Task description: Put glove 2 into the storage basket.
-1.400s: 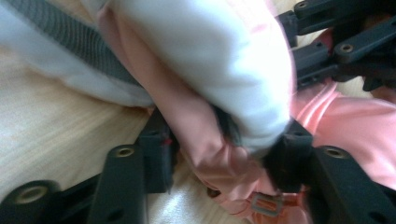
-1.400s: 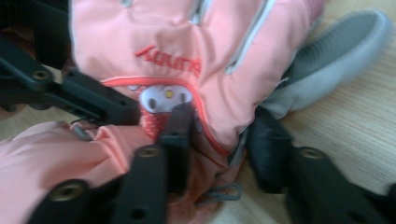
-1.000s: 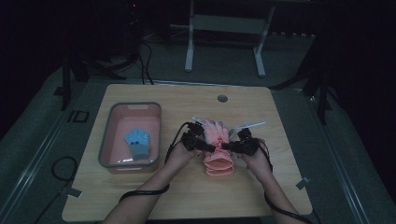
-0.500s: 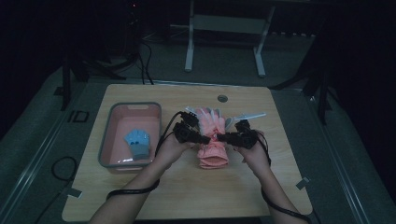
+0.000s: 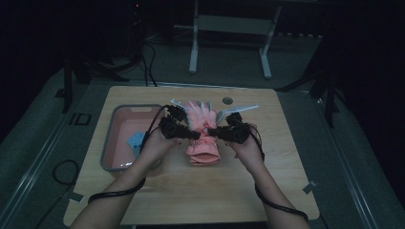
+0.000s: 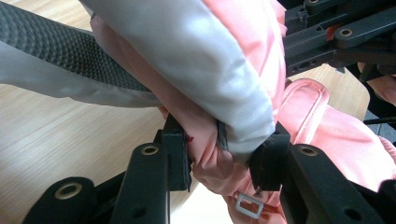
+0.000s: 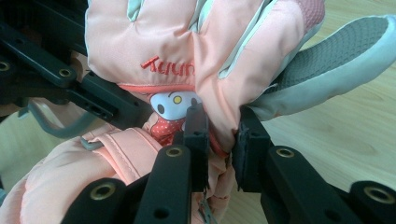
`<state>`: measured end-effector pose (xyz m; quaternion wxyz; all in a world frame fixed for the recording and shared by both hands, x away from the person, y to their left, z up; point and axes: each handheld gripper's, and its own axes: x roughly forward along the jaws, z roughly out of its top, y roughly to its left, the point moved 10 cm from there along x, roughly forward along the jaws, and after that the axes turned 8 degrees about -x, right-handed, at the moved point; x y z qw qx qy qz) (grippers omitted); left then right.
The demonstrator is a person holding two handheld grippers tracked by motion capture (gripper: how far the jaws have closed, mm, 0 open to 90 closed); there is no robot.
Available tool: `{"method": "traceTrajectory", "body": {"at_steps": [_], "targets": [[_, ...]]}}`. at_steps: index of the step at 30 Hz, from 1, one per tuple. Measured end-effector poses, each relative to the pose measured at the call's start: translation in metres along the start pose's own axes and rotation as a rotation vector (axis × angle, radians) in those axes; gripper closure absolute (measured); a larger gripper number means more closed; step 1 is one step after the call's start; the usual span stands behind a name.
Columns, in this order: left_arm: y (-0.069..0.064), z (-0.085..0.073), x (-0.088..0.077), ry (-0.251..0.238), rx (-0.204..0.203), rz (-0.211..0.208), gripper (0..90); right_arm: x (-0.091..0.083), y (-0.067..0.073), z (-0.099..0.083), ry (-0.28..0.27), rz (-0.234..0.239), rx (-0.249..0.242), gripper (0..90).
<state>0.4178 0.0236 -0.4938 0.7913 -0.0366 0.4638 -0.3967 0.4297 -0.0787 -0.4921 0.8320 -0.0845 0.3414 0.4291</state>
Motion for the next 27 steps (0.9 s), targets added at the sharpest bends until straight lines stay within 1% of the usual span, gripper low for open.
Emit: {"method": "traceTrajectory", "body": {"at_steps": [3, 4, 5, 6, 9, 13, 16, 22, 26, 27], "targets": [[0.005, -0.001, -0.010, 0.007, 0.001, 0.008, 64.6, 0.004, 0.007, 0.007, -0.001, 0.012, -0.005, 77.6], [0.005, -0.001, -0.010, 0.007, 0.001, 0.008, 64.7, 0.004, 0.007, 0.007, -0.001, 0.012, -0.005, 77.6], [0.010, -0.003, -0.019, 0.008, 0.002, 0.020, 64.7, 0.006, 0.010, 0.010, -0.001, 0.015, -0.007, 77.5], [0.012, -0.003, -0.023, 0.004, -0.002, 0.025, 64.6, 0.011, 0.016, 0.017, -0.003, 0.019, -0.016, 77.5], [0.017, -0.005, -0.034, -0.003, 0.002, 0.050, 64.6, 0.016, 0.023, 0.024, -0.012, 0.022, -0.027, 77.5], [0.025, -0.007, -0.049, -0.009, -0.003, 0.053, 64.6, 0.024, 0.034, 0.037, -0.020, 0.041, -0.039, 77.5], [0.032, -0.008, -0.061, -0.013, 0.000, 0.065, 64.5, 0.029, 0.042, 0.046, -0.023, 0.046, -0.055, 77.5], [0.046, -0.015, -0.081, -0.016, -0.009, 0.079, 64.5, 0.043, 0.058, 0.060, -0.027, 0.066, -0.068, 77.5], [0.056, -0.020, -0.095, -0.026, -0.028, 0.085, 64.5, 0.053, 0.069, 0.069, -0.029, 0.073, -0.081, 77.5], [0.056, -0.020, -0.095, -0.026, -0.028, 0.085, 64.5, 0.053, 0.069, 0.069, -0.029, 0.073, -0.081, 77.5]]}}
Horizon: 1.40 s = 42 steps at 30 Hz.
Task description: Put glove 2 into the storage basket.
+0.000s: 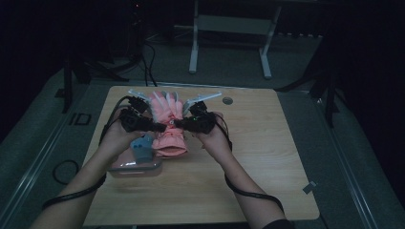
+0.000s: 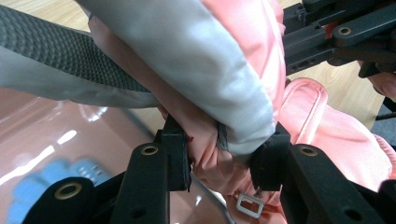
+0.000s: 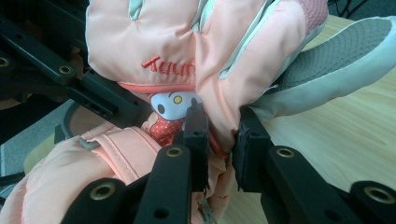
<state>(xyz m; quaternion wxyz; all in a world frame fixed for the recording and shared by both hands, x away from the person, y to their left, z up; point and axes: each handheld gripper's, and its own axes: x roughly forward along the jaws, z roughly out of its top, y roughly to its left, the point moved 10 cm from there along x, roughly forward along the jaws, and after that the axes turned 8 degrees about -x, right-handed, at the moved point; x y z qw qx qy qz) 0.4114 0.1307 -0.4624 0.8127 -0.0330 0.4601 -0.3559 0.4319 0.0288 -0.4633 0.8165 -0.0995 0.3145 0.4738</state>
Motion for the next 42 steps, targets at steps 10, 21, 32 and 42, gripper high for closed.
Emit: {"method": "traceTrajectory", "body": {"at_steps": [10, 21, 32, 42], "targets": [[0.035, -0.014, -0.037, -0.001, -0.018, 0.058, 64.5, 0.036, 0.028, 0.028, -0.021, 0.048, -0.015, 77.5], [0.087, -0.044, -0.046, 0.030, -0.080, 0.079, 64.3, 0.096, 0.052, 0.034, -0.015, 0.068, -0.019, 77.5], [0.104, -0.071, -0.005, 0.110, -0.118, 0.026, 63.7, 0.127, 0.044, -0.010, 0.085, 0.084, 0.048, 77.2], [0.110, -0.083, 0.016, 0.146, -0.173, 0.010, 61.7, 0.136, 0.040, -0.031, 0.196, 0.023, 0.032, 75.5]]}}
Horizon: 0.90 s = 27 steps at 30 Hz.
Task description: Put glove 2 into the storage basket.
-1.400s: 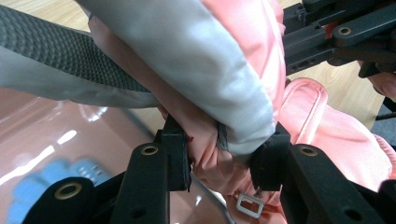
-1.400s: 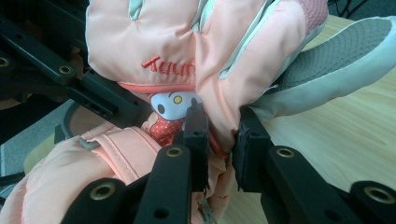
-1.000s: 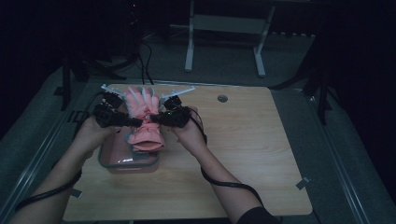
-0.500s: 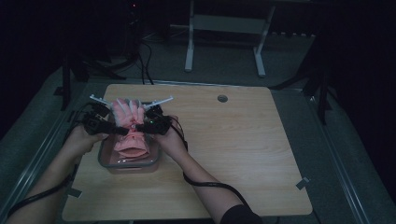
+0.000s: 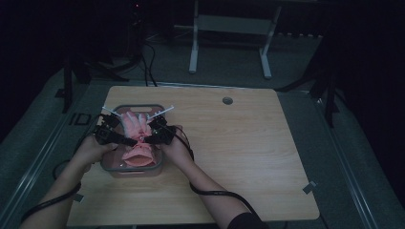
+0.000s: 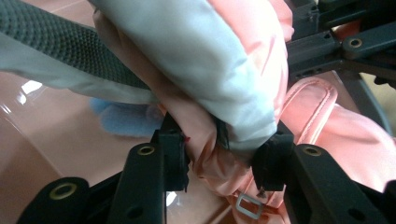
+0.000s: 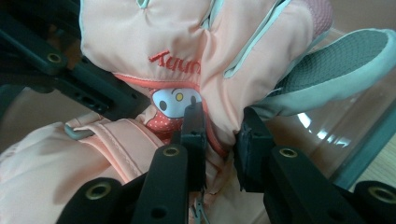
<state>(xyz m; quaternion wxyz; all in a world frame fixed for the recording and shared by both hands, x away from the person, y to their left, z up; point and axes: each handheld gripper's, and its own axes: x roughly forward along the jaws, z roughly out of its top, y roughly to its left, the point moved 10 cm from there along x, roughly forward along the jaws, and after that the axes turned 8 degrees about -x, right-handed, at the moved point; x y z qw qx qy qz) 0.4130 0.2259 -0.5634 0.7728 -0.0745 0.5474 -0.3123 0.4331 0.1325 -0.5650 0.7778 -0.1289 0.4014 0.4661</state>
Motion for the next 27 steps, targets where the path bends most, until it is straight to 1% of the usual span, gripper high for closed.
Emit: {"method": "traceTrajectory", "body": {"at_steps": [1, 2, 3, 6, 9, 11, 14, 16, 17, 18, 19, 21, 24, 25, 26, 27], "targets": [[0.000, 0.000, 0.000, 0.000, 0.000, 0.000, 60.4, 0.000, 0.000, 0.000, 0.000, 0.000, 0.000, 75.5], [0.001, 0.002, 0.002, 0.003, -0.014, 0.015, 60.4, 0.001, -0.001, 0.000, 0.008, -0.002, 0.004, 75.4], [0.002, 0.004, 0.004, 0.007, -0.016, 0.024, 57.3, 0.003, -0.003, 0.000, 0.022, -0.006, 0.011, 74.7], [0.005, 0.006, 0.005, 0.007, -0.020, 0.048, 53.6, 0.005, -0.006, 0.000, 0.032, -0.003, 0.021, 74.7], [0.006, 0.006, 0.006, 0.008, -0.026, 0.054, 53.6, 0.007, -0.008, -0.001, 0.032, -0.001, 0.035, 74.7], [0.006, 0.006, 0.006, 0.004, -0.023, 0.056, 53.7, 0.007, -0.008, -0.001, 0.038, -0.004, 0.035, 73.6], [0.009, 0.005, 0.004, -0.008, -0.039, 0.046, 53.2, 0.007, -0.009, 0.002, 0.031, -0.011, 0.028, 66.3], [0.011, 0.006, 0.002, -0.014, -0.045, 0.052, 50.9, 0.007, -0.010, 0.006, 0.022, -0.036, 0.007, 60.7], [0.013, 0.006, 0.002, -0.017, -0.045, 0.059, 49.4, 0.006, -0.011, 0.007, 0.022, -0.045, 0.001, 56.3], [0.013, 0.007, 0.001, -0.025, -0.050, 0.064, 48.1, 0.006, -0.012, 0.010, 0.002, -0.057, -0.012, 48.4], [0.014, 0.010, 0.001, -0.037, -0.043, 0.075, 47.1, 0.004, -0.013, 0.013, -0.018, -0.065, -0.025, 46.1], [0.014, 0.013, 0.002, -0.051, -0.031, 0.108, 42.8, -0.002, -0.012, 0.019, -0.047, -0.028, -0.018, 41.1], [0.014, 0.020, 0.003, -0.084, -0.017, 0.159, 34.1, -0.008, -0.011, 0.024, -0.076, -0.015, -0.038, 33.3], [0.015, 0.022, 0.004, -0.099, -0.011, 0.187, 30.2, -0.010, -0.010, 0.025, -0.083, 0.000, -0.039, 30.6], [0.015, 0.023, 0.003, -0.114, -0.002, 0.199, 24.9, -0.012, -0.010, 0.024, -0.086, 0.016, -0.042, 28.3], [0.015, 0.024, 0.002, -0.126, -0.001, 0.198, 22.1, -0.014, -0.010, 0.025, -0.094, 0.033, -0.034, 26.2]]}}
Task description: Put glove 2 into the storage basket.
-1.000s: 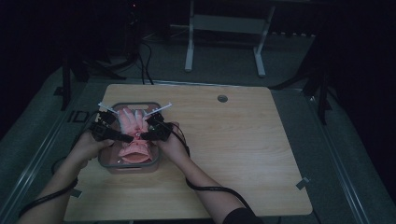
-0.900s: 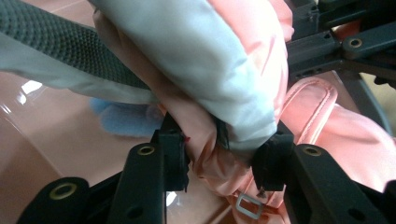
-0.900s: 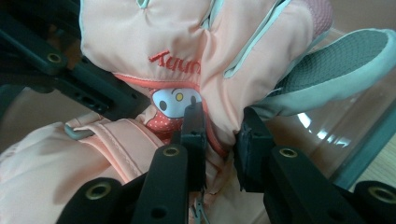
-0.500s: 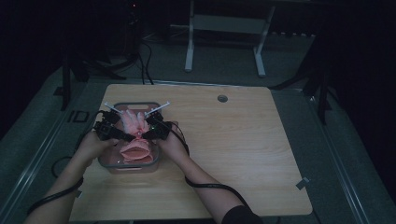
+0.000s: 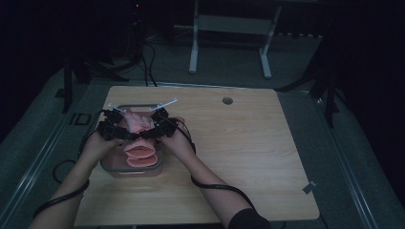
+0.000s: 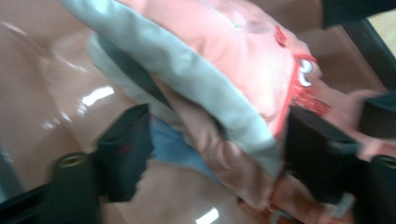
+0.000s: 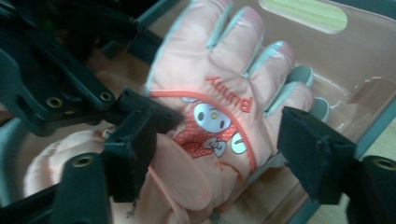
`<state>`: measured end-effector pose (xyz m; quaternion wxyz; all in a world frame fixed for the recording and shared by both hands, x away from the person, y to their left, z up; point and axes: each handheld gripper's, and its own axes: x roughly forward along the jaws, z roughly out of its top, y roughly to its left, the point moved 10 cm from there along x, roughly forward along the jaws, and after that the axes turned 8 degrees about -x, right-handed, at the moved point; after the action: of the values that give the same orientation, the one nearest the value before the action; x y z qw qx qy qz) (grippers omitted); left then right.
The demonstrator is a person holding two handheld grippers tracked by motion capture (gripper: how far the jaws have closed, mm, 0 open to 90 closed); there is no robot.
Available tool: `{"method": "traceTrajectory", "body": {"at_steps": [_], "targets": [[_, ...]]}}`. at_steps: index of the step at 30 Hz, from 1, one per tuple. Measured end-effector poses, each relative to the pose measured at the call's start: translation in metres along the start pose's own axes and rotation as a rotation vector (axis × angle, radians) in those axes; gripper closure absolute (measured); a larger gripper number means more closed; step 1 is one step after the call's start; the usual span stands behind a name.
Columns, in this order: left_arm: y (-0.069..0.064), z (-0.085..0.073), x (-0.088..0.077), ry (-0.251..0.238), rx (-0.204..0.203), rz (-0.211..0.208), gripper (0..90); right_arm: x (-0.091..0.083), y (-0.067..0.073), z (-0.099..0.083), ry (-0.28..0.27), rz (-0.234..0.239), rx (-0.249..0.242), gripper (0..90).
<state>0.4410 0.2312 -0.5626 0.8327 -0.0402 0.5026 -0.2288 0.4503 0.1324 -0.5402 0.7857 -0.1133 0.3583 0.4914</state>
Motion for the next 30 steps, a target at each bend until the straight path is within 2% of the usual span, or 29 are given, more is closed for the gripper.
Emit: {"method": "traceTrajectory", "body": {"at_steps": [3, 5, 8, 9, 10, 11, 12, 15, 16, 17, 18, 23, 30], "targets": [[0.001, 0.003, -0.002, -0.045, -0.017, -0.005, 14.4, -0.006, -0.003, -0.001, -0.008, 0.020, -0.001, 21.0], [0.002, 0.007, -0.005, -0.089, -0.020, 0.007, 12.0, -0.011, -0.004, 0.000, -0.021, 0.032, 0.006, 20.5], [0.000, 0.011, -0.011, -0.118, -0.039, -0.004, 4.6, -0.017, -0.006, 0.000, -0.030, 0.034, 0.001, 20.0], [-0.002, 0.012, -0.014, -0.130, -0.032, -0.006, 1.0, -0.019, -0.006, -0.001, -0.031, 0.041, 0.000, 19.2], [-0.002, 0.012, -0.014, -0.130, -0.032, -0.006, 1.0, -0.019, -0.006, -0.001, -0.031, 0.041, 0.000, 19.2], [-0.006, 0.015, -0.019, -0.156, -0.019, -0.006, 1.0, -0.020, -0.007, -0.001, -0.031, 0.039, -0.006, 18.9], [-0.007, 0.015, -0.021, -0.162, -0.015, -0.003, 1.0, -0.023, -0.008, -0.003, -0.028, 0.043, -0.010, 18.6], [-0.017, 0.018, -0.029, -0.190, 0.028, 0.018, 1.0, -0.028, -0.010, -0.004, -0.031, 0.044, -0.009, 18.0], [-0.017, 0.018, -0.029, -0.190, 0.028, 0.018, 1.0, -0.028, -0.010, -0.004, -0.031, 0.044, -0.009, 18.0], [-0.028, 0.019, -0.033, -0.197, 0.064, 0.020, 1.0, -0.031, -0.011, -0.004, -0.036, 0.047, -0.007, 17.9], [-0.033, 0.019, -0.035, -0.202, 0.079, 0.019, 1.0, -0.038, -0.013, -0.004, -0.055, 0.043, -0.001, 17.8], [-0.061, 0.020, -0.038, -0.214, 0.128, -0.020, 1.0, -0.051, -0.018, -0.007, -0.063, 0.038, -0.013, 17.3], [-0.103, 0.018, -0.037, -0.220, 0.199, -0.099, 1.1, -0.068, -0.025, -0.024, -0.059, 0.027, -0.030, 16.8]]}}
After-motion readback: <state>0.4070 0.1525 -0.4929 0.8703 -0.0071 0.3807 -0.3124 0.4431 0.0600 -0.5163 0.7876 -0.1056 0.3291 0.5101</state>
